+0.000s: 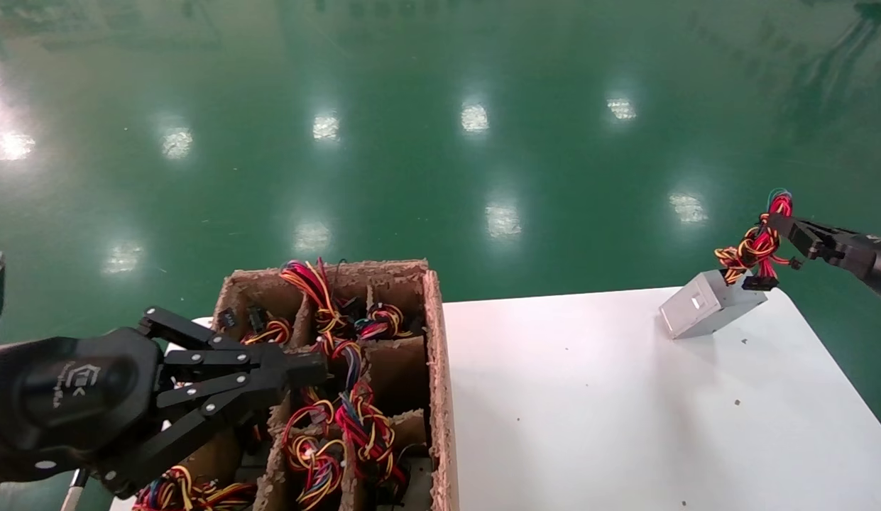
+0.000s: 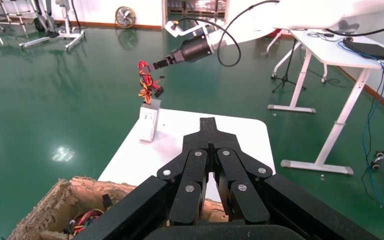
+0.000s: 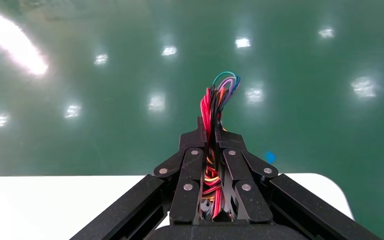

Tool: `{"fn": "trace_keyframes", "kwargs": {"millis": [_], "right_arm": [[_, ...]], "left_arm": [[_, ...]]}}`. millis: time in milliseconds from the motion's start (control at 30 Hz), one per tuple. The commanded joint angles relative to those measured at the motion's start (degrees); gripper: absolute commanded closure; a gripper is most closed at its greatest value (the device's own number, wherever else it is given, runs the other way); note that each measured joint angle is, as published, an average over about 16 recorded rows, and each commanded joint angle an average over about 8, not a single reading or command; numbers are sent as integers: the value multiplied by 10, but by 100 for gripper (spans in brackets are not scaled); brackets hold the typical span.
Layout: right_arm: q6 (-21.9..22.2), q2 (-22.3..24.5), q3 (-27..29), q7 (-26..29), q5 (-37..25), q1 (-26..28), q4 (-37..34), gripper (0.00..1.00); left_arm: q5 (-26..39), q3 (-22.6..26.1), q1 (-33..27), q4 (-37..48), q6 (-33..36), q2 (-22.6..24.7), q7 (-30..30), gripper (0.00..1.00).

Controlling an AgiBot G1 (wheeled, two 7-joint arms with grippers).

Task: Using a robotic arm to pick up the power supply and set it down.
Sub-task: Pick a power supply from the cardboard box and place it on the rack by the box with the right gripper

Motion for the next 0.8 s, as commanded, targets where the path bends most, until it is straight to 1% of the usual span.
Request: {"fn": "trace_keyframes", "kwargs": {"millis": [33, 333, 500, 800], "right_arm": [[5, -2, -1, -5, -2, 5, -10, 100], [18, 4, -5, -16, -9, 22, -33, 100], [24, 6, -8, -18, -14, 23, -43, 100], [43, -3, -15, -16, -24, 21, -54, 100]], "left_arm": [[0, 0, 0, 0, 0, 0, 0, 100], [0, 0, 0, 0, 0, 0, 0, 100], [0, 0, 0, 0, 0, 0, 0, 100], [0, 0, 0, 0, 0, 0, 0, 100]]}}
